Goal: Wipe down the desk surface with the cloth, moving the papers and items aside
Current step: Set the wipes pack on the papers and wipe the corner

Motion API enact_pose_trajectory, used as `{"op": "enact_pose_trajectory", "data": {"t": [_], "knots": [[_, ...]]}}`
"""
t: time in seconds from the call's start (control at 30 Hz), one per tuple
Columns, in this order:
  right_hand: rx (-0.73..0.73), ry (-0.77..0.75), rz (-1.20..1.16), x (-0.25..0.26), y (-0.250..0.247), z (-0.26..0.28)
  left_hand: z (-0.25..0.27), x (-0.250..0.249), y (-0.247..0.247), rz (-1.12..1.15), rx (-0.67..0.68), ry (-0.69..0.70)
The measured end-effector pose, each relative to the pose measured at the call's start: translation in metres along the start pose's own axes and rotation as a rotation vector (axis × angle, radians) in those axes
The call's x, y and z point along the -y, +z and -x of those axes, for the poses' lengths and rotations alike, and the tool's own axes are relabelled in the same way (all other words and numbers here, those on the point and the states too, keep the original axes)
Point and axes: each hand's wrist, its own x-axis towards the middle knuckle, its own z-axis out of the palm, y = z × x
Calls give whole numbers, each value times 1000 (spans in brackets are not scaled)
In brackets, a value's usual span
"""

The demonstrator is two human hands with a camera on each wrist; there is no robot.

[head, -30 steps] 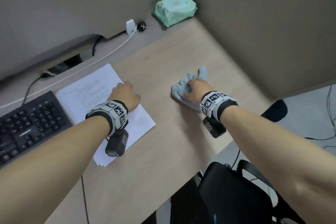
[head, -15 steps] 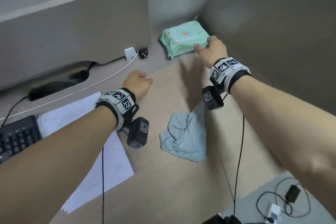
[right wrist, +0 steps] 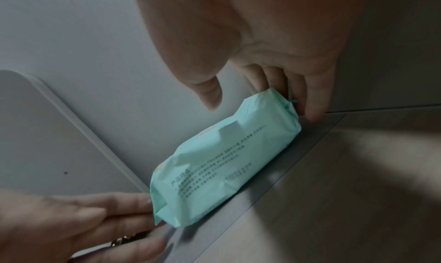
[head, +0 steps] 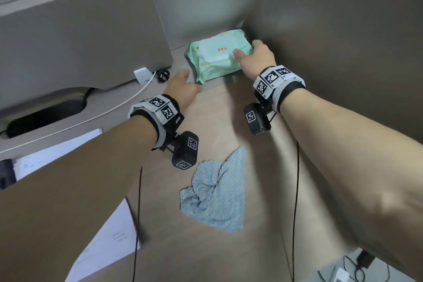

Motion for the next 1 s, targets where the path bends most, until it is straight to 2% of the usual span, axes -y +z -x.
{"op": "enact_pose_trajectory", "data": {"t": [0.27,0.37,0.47,0.8,1.0], "knots": [[26,133,-90,-9,7,12,0,-8,11,142,-39,-39],[56,87,13,-10,13,36,18,1,2,187,-48,-94],[88,18,94,-3,27,69,38,18,-17,137,-116,-48],[188,-162,32,66,122,196,125,115,-146,65,-283,38],[272,-244,-14,120,197,265,177,192,-226,-6,-337,-35]]}}
